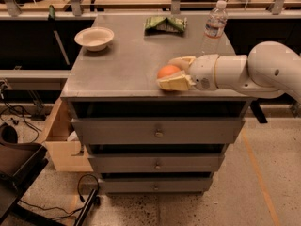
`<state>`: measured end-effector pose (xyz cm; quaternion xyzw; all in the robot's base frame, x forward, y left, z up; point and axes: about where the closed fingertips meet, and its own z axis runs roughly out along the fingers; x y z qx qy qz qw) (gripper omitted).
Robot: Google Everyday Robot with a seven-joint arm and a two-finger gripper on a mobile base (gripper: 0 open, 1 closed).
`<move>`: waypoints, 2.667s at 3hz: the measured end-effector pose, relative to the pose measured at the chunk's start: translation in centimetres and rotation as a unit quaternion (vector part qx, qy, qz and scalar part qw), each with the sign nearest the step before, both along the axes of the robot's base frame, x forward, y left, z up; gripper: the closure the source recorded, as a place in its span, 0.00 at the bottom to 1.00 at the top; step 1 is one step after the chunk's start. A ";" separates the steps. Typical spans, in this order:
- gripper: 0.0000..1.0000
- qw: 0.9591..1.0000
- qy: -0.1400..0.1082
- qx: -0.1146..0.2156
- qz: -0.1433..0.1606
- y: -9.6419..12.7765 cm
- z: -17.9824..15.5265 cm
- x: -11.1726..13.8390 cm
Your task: Place orange into paper bowl
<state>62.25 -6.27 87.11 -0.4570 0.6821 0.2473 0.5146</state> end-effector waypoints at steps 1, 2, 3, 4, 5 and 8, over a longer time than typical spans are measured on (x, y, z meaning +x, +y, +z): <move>0.85 1.000 0.000 0.000 0.002 0.3 0.0 0.0; 1.00 1.000 0.000 0.000 0.004 0.5 0.0 -0.1; 0.98 1.000 0.000 0.000 0.005 0.6 0.0 -0.1; 0.77 1.000 0.000 0.000 0.007 0.8 0.0 -0.1; 0.54 1.000 0.000 0.000 0.009 1.1 0.0 -0.1; 0.00 1.000 0.001 0.001 0.015 1.8 0.0 -0.2</move>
Offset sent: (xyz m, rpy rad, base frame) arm -0.0002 0.0022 -0.0001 0.0002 0.0003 0.0037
